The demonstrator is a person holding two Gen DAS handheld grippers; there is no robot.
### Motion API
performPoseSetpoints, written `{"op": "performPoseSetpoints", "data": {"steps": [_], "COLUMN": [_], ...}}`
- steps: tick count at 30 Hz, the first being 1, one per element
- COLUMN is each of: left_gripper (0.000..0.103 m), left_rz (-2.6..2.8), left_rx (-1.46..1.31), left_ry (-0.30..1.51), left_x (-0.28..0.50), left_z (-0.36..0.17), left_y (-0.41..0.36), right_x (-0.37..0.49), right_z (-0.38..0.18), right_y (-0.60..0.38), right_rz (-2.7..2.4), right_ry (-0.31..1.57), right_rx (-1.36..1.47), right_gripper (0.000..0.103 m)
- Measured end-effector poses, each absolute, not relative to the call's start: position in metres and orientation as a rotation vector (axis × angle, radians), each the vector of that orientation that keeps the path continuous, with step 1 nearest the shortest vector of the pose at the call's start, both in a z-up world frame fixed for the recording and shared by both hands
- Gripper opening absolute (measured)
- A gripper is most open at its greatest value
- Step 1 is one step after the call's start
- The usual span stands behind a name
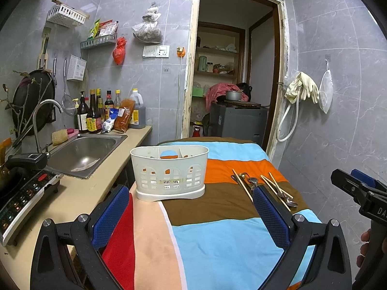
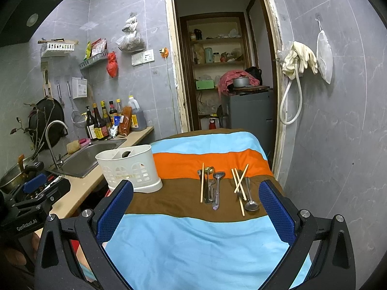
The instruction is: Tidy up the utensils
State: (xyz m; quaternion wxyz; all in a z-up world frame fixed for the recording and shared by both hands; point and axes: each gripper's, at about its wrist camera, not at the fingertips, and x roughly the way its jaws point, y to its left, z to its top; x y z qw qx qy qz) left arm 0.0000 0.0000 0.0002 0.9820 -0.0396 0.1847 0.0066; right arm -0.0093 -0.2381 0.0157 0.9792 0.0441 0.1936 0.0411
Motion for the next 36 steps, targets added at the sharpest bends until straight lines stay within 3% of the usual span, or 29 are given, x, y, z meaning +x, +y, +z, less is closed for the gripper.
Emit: {"op": "performPoseSetpoints", "data": {"steps": [36], "left_gripper": [0.103], "left_rz": [-0.021], "left_rx": [-0.089], "left_ry": [0.399], "left_x": [0.013], "left_z": [-0.009], "left_y": [0.004], "right_x": [-0.001], "right_z": [0.005], "right_y": [-0.233], "right_rz": [0.063], "right_ry": [0.42], "right_rx": [0.118], "right_gripper": [0.102]}}
